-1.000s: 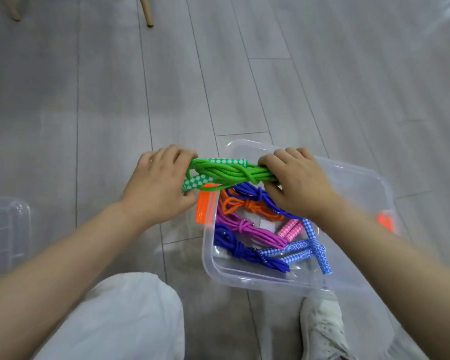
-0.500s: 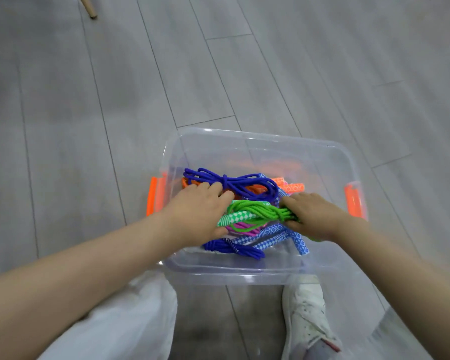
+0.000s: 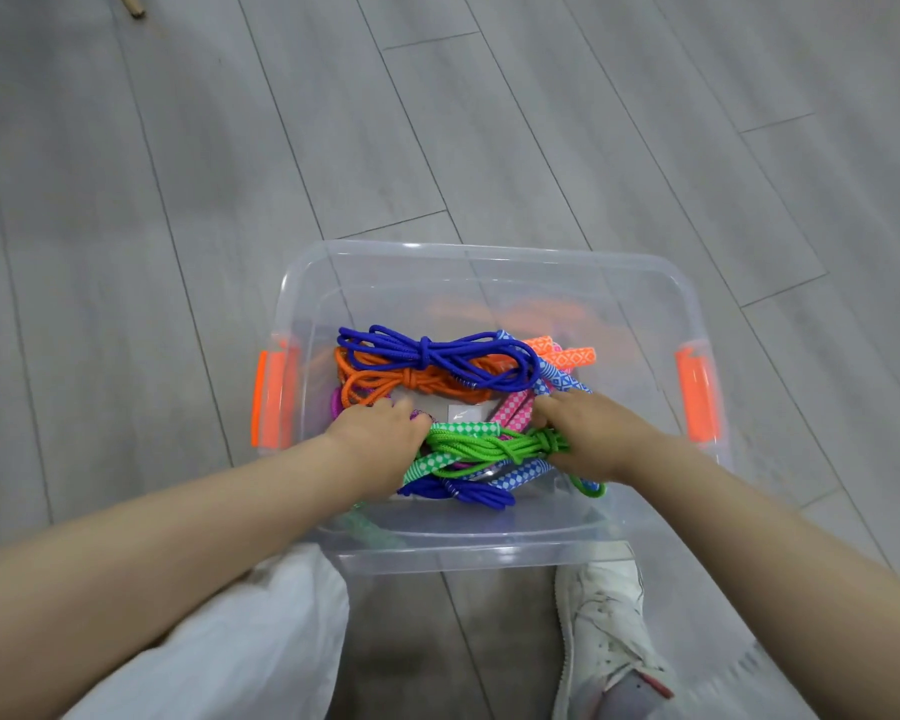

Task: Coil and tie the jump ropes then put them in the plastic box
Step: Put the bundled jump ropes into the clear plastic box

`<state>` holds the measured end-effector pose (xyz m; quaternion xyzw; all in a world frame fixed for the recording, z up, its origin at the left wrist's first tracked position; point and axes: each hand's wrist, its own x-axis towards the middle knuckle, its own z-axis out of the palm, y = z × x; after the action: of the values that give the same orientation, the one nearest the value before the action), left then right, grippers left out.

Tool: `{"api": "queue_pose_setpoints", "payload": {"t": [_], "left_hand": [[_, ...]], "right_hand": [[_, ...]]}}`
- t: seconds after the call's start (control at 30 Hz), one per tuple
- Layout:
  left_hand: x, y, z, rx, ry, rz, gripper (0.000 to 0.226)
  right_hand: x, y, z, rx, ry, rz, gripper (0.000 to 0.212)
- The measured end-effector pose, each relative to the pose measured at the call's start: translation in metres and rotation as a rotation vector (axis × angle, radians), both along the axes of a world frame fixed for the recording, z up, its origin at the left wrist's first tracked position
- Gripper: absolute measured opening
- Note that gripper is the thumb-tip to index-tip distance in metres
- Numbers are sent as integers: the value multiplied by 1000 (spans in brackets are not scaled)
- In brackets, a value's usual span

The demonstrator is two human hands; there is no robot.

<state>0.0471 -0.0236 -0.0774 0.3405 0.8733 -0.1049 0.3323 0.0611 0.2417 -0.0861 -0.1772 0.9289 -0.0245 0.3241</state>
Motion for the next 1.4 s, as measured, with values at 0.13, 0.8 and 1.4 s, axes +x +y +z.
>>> {"api": "queue_pose_setpoints", "payload": {"t": [0.13,0.8,1.4], "left_hand": [[-2,4,-4,-43,-102,-13,53],[-37,-91,60,961,513,489,36],[40,-329,-62,184,338,1249,77]], "right_hand": [[9,-11,-13,88,6,33,32],[-60,-163,86,-515,547,-64,35],[-62,-374,39,-138,348,273,55]]}}
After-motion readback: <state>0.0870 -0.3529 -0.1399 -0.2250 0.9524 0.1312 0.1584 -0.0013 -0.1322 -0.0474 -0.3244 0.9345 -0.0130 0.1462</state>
